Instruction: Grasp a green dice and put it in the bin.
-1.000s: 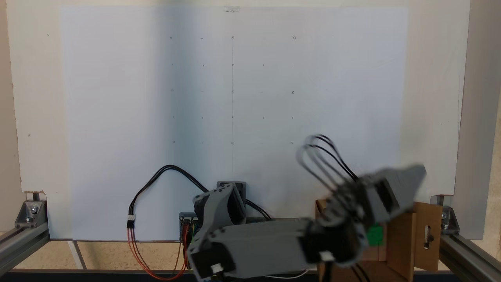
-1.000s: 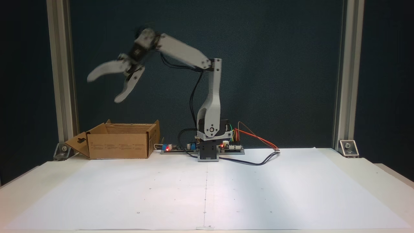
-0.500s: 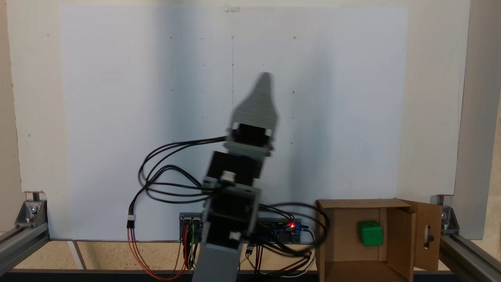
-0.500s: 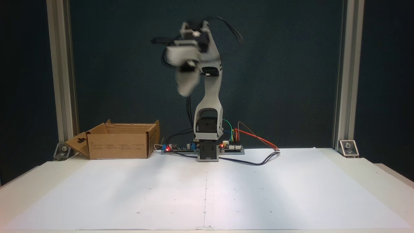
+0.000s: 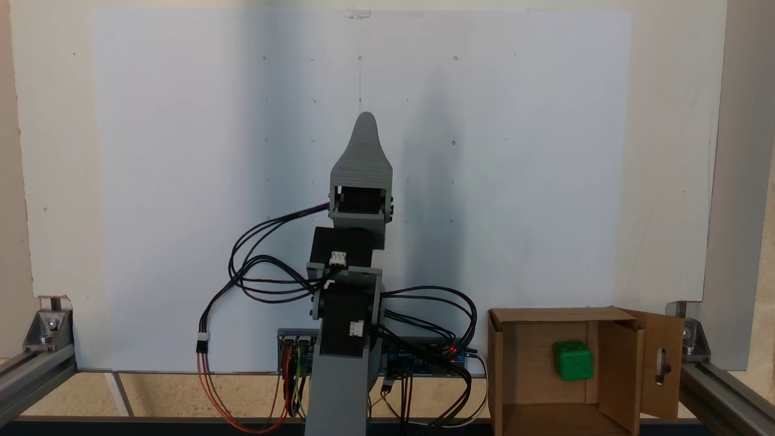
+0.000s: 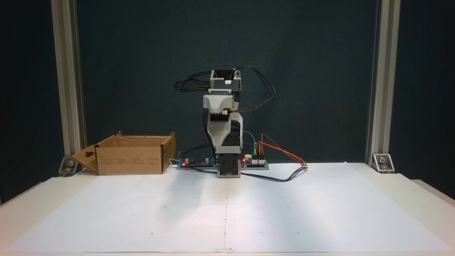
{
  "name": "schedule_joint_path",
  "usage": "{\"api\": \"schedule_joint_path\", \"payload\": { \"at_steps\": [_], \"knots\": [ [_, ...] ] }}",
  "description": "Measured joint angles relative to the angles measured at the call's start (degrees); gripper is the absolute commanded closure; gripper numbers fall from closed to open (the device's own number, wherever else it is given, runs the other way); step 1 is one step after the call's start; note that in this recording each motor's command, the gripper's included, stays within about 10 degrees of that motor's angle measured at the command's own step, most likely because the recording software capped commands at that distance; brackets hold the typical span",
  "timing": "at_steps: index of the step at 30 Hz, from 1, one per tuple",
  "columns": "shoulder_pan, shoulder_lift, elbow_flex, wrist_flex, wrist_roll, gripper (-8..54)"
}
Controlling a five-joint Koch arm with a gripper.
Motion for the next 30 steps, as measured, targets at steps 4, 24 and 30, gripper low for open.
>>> {"api": "schedule_joint_path", "payload": {
  "at_steps": [4, 24, 30],
  "knots": [
    [0.0, 0.0, 8.8, -10.2, 0.0, -0.1],
    [-1.2, 0.0, 32.5, -57.6, 0.0, 2.3],
    [-1.3, 0.0, 35.1, -71.3, 0.0, 2.3]
  ]
}}
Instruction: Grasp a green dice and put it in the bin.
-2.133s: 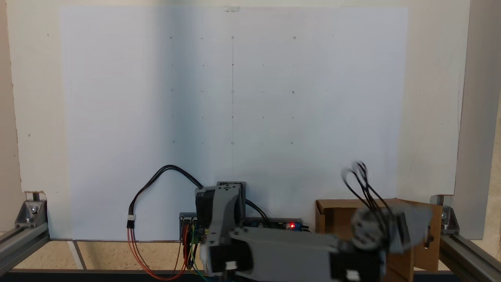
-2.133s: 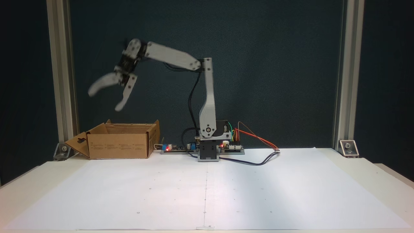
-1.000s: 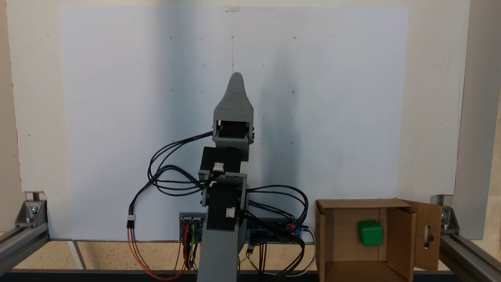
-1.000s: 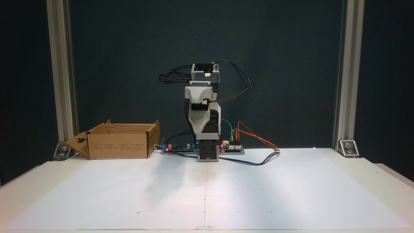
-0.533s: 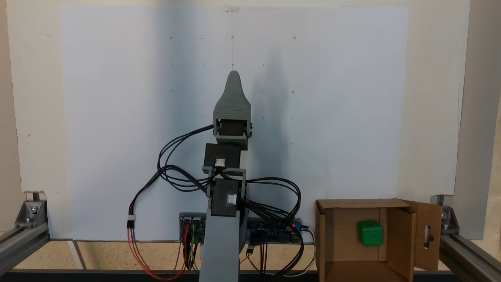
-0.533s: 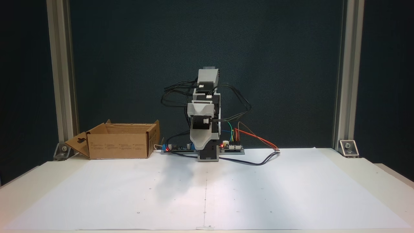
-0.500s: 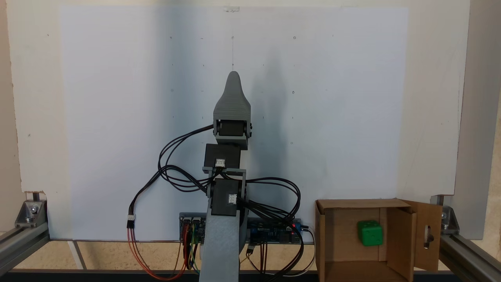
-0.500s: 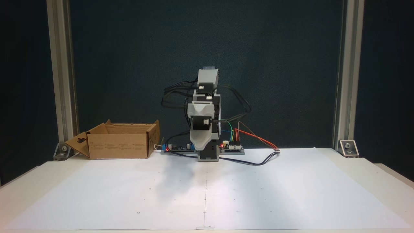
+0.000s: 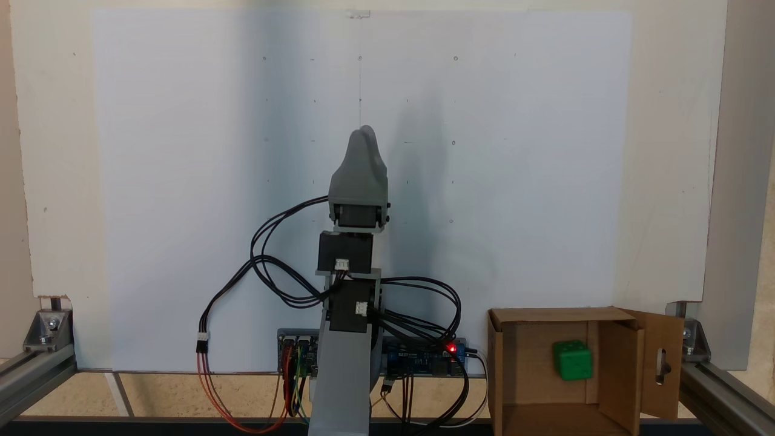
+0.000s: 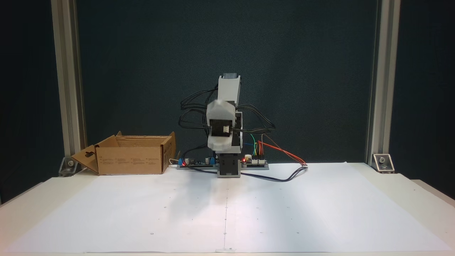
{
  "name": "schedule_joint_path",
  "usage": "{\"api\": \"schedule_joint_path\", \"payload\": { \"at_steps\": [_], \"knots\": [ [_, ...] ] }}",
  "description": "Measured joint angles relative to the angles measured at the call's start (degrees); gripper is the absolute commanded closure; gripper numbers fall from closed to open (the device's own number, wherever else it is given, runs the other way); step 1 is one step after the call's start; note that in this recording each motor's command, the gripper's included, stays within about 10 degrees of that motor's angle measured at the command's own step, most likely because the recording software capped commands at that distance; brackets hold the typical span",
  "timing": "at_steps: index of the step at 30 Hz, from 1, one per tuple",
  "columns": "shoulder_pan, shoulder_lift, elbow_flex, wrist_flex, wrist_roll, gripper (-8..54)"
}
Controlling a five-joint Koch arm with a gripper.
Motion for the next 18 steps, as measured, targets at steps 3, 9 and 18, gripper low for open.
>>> {"api": "schedule_joint_path", "payload": {
  "at_steps": [3, 9, 18],
  "knots": [
    [0.0, 0.0, 1.1, -6.8, 0.0, 2.2],
    [0.0, 0.0, 7.2, -20.6, 0.0, 1.9],
    [0.0, 0.0, 15.5, -30.4, 0.0, 1.7]
  ]
}}
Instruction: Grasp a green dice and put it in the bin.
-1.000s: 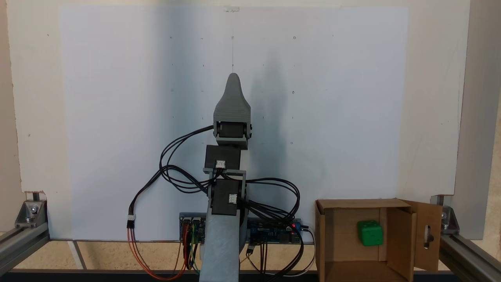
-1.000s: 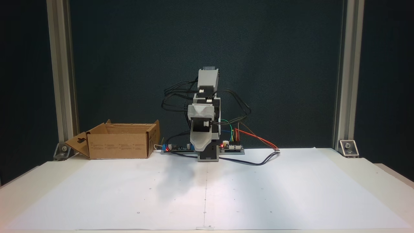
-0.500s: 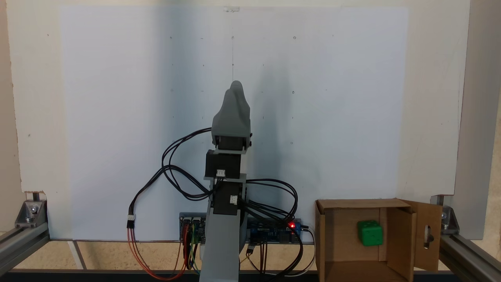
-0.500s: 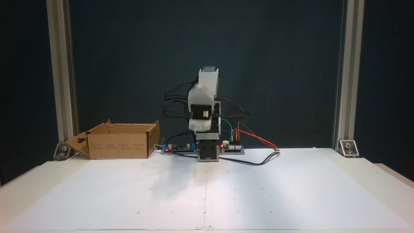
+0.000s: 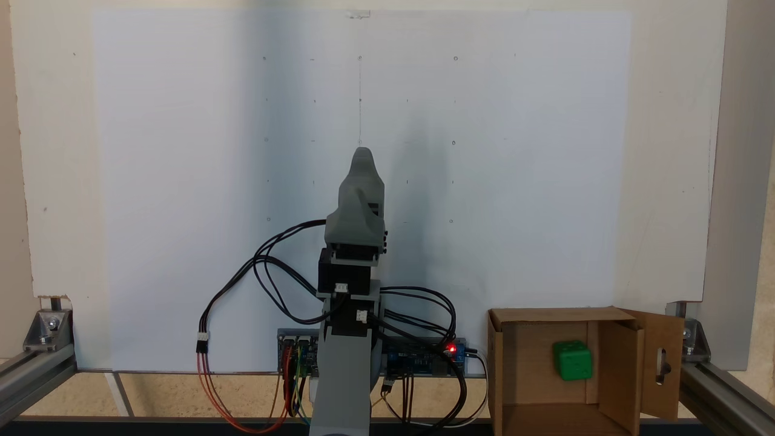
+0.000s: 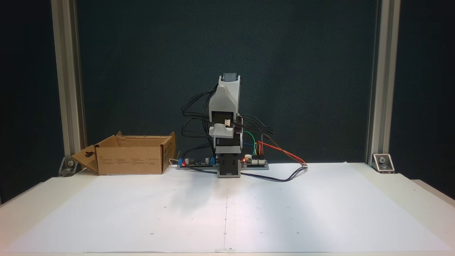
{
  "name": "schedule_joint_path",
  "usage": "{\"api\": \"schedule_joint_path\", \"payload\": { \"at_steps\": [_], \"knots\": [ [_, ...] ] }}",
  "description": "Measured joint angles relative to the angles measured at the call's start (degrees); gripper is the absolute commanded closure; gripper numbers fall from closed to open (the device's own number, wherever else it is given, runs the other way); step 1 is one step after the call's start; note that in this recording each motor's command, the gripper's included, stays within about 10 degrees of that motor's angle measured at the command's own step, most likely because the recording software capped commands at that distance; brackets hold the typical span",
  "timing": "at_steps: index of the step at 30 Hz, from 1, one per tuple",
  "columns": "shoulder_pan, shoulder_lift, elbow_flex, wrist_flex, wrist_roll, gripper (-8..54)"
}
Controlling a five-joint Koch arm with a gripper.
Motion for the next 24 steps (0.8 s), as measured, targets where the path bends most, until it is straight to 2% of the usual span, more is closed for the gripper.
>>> {"api": "schedule_joint_path", "payload": {
  "at_steps": [24],
  "knots": [
    [-0.1, 0.0, 0.2, 0.0, 0.1, 1.0]
  ]
}}
